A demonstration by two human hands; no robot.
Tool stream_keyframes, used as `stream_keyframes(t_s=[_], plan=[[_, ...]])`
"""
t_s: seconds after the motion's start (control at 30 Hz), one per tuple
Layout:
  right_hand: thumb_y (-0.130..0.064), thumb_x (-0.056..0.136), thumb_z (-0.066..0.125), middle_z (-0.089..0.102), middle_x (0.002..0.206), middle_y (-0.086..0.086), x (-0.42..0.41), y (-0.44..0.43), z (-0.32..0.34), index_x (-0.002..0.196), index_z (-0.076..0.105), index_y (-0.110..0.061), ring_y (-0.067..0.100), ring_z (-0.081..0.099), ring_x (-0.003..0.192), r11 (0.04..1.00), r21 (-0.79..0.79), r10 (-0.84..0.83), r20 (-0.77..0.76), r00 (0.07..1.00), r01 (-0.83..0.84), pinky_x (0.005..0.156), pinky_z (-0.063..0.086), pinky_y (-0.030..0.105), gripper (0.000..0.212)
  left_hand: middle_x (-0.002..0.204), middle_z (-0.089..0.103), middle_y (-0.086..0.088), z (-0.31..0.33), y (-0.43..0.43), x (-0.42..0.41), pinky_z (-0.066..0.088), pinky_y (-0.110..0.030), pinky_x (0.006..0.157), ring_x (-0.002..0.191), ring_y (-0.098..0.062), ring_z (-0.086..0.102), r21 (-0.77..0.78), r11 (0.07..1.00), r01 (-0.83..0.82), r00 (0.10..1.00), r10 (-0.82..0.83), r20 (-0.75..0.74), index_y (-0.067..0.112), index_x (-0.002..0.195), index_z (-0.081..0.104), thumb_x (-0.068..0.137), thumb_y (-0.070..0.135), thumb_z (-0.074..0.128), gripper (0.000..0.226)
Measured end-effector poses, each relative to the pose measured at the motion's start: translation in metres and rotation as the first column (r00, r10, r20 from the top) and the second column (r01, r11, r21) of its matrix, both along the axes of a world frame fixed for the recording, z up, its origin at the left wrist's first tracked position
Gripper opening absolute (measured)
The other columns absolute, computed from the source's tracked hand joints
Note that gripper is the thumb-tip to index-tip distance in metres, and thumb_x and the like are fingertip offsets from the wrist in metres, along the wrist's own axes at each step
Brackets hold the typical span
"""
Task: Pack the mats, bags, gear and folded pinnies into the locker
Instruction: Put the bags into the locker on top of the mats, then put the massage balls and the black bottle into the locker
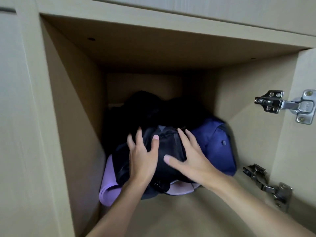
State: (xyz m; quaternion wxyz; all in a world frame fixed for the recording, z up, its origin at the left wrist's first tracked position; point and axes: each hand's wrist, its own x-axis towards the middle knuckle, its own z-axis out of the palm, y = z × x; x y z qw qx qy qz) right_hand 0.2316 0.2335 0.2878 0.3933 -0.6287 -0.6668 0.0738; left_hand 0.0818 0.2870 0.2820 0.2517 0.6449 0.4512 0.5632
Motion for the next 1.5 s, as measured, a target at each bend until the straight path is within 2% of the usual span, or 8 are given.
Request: stream_keyframes(t_s=[0.1,0.17,0.27,0.4,0.6,0.8,1.23,1.5], plan=[[-0.063,0.069,0.073,-0.014,0.159,-0.024,0.001,-0.023,-0.017,0.151,-0.004,-0.051,0.004,-0.005,0.148,1.000,0.026,0.003,0.186,0.982,-0.008,0.121,0.021,0.035,0.114,0.165,0.010,-0.003,0.002,-0.001,-0.001,0.026,-0.041,0.117,0.146,-0.031,0.028,-0.020,1.000,-0.003,1.000,0.003,-0.024,0.032,0.155,0.024,0.096,0.056,0.045,0.067],[-0.059,0.072,0.075,-0.011,0.160,-0.022,0.000,-0.019,-0.019,0.152,0.000,-0.050,0.007,-0.001,0.147,0.996,0.084,-0.026,0.251,0.968,0.005,0.120,0.024,0.036,0.110,0.165,0.011,-0.002,-0.002,-0.009,-0.006,0.017,-0.049,0.120,0.147,-0.031,0.026,0.004,0.995,-0.099,0.976,0.098,-0.194,0.036,0.155,0.020,0.096,0.062,0.036,0.067],[-0.058,0.076,0.073,-0.003,0.161,-0.017,-0.005,-0.004,-0.018,0.153,0.008,-0.047,0.014,0.010,0.145,0.986,0.163,-0.070,0.265,0.962,0.027,0.116,0.031,0.041,0.102,0.166,0.011,0.005,-0.018,-0.023,-0.020,0.004,-0.058,0.118,0.149,-0.019,0.021,0.105,0.971,-0.217,0.872,0.241,-0.426,0.045,0.155,0.010,0.094,0.066,0.029,0.067],[-0.055,0.080,0.070,0.009,0.161,-0.007,-0.012,0.027,-0.010,0.153,0.017,-0.043,0.023,0.019,0.143,0.974,0.220,-0.101,0.193,0.976,0.057,0.113,0.033,0.047,0.091,0.164,0.019,0.011,-0.045,-0.026,-0.039,0.013,-0.066,0.112,0.150,-0.013,0.014,0.136,0.956,-0.259,0.824,0.292,-0.486,0.057,0.149,-0.004,0.073,0.082,0.012,0.082],[-0.052,0.077,0.075,0.011,0.161,-0.005,-0.007,0.023,-0.027,0.152,0.022,-0.043,0.020,0.015,0.146,0.972,0.236,-0.051,0.184,0.982,0.006,0.119,0.025,0.040,0.093,0.158,0.035,0.007,-0.063,-0.018,-0.040,0.028,-0.065,0.104,0.146,-0.016,0.020,0.187,0.938,-0.293,0.814,0.347,-0.466,0.058,0.148,0.010,0.081,0.071,0.055,0.083],[-0.049,0.083,0.072,0.009,0.162,0.002,-0.008,0.035,-0.038,0.153,0.011,-0.046,0.025,0.012,0.148,0.974,0.217,-0.130,0.290,0.948,0.067,0.119,0.027,0.046,0.094,0.150,0.048,0.003,-0.063,-0.007,-0.041,0.039,-0.058,0.098,0.140,-0.025,0.034,0.245,0.922,-0.299,0.825,0.379,-0.420,0.051,0.149,0.031,0.079,0.065,0.065,0.079],[-0.034,0.092,0.066,-0.004,0.163,0.001,-0.007,0.002,-0.051,0.154,0.008,-0.042,0.029,0.019,0.148,0.987,0.089,-0.155,0.236,0.959,0.137,0.115,0.033,0.043,0.086,0.161,0.029,0.001,-0.060,-0.024,-0.040,0.024,-0.059,0.111,0.150,-0.023,0.012,0.160,0.971,-0.177,0.863,0.231,-0.448,0.041,0.155,0.022,0.085,0.056,0.065,0.083],[-0.010,0.089,0.063,0.034,0.147,0.010,-0.014,-0.079,-0.082,0.152,0.029,-0.015,0.026,0.053,0.117,0.985,0.064,-0.170,0.176,0.970,0.161,0.102,0.042,0.037,0.072,0.147,0.040,-0.012,-0.093,-0.098,-0.026,0.033,-0.058,0.103,0.138,-0.033,0.033,0.229,0.973,0.026,0.884,0.084,-0.460,0.024,0.135,0.059,0.084,0.043,0.072,0.056]])
